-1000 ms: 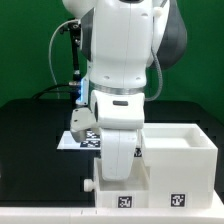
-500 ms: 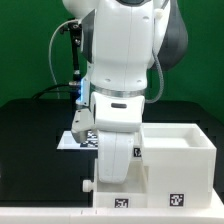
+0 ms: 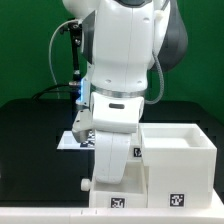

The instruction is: Assemble drawer

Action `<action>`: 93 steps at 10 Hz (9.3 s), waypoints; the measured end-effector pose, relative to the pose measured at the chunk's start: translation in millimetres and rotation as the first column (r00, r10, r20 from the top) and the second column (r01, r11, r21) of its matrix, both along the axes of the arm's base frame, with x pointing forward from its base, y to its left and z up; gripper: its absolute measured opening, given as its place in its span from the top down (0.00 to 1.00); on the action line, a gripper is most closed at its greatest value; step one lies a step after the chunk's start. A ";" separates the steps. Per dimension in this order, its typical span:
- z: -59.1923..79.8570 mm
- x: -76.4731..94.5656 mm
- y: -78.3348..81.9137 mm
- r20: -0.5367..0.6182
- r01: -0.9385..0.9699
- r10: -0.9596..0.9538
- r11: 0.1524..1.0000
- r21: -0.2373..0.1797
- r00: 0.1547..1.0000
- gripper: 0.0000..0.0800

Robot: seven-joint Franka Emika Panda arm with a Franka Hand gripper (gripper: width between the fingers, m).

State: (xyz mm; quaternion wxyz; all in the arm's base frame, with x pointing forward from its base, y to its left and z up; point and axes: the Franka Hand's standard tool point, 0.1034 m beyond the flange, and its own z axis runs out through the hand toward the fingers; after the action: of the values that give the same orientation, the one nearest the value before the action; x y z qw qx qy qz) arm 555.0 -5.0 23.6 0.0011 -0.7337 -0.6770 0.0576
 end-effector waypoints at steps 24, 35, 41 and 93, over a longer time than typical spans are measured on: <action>0.6 2.7 6.4 0.011 0.016 -0.016 1.000 -0.026 1.000 0.95; -8.0 -7.4 -5.3 0.038 -0.038 0.038 0.999 -0.011 0.999 0.95; 1.3 -4.9 -5.2 0.076 -0.126 0.125 0.992 0.000 0.989 0.95; -8.3 30.6 -19.2 0.162 -0.090 0.054 0.971 0.223 0.985 0.19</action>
Offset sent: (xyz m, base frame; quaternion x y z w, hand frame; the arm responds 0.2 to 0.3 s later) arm -0.0088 -0.0072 -0.0044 0.0310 -0.0033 -0.0836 0.9960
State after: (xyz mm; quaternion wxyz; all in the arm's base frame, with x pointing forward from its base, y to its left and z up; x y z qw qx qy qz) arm 585.6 -24.2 15.3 0.0313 -0.7059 -0.7033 -0.0783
